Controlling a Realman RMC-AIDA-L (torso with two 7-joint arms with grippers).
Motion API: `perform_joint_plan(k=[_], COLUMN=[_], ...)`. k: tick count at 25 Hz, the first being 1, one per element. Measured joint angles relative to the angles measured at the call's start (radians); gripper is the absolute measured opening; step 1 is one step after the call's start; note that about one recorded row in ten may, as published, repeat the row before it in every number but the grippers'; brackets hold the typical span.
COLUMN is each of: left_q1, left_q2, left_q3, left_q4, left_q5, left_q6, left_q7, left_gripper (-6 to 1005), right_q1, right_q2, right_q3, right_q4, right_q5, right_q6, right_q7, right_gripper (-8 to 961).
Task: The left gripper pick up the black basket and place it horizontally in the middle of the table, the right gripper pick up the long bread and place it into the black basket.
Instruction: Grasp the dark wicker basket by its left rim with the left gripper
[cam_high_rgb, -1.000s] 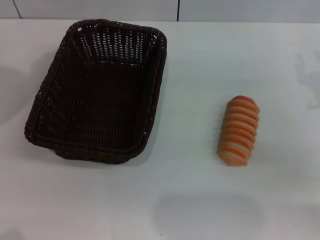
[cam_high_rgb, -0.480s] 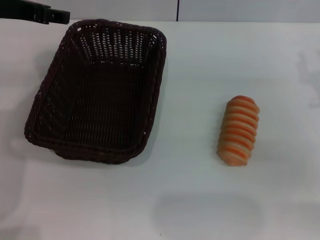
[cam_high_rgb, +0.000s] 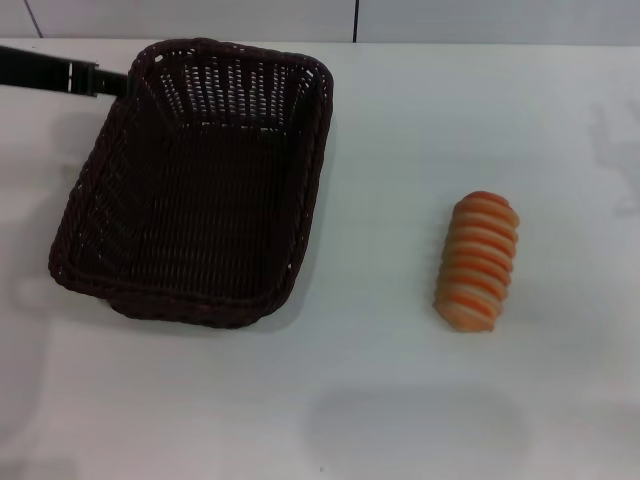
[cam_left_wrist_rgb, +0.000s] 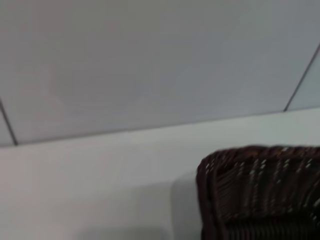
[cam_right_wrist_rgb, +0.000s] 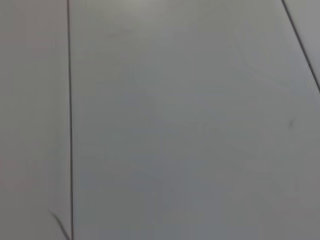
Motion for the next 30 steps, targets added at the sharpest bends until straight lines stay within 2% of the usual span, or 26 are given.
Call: perform_joint_plan(k=[24,30], left_q1=[-0.067,-0.075], left_q2=[0.006,0.006], left_q3=[0.031,0.032], left_q4=[0.220,0.239], left_q5=[0.024,0.024], left_q6=[0.039,0.044], left_q7=[-0.020,-0.006], left_gripper=[824,820], right_q1=[0.022,0.024], right_q2=[-0.001,-0.001], right_q3=[0.017,0.017], right_q4=[0.011,0.010], right_q5=[-0.015,-0.015], right_q6=[0.026,0.026], right_q7=[0.016,0.016], right_gripper=[485,485])
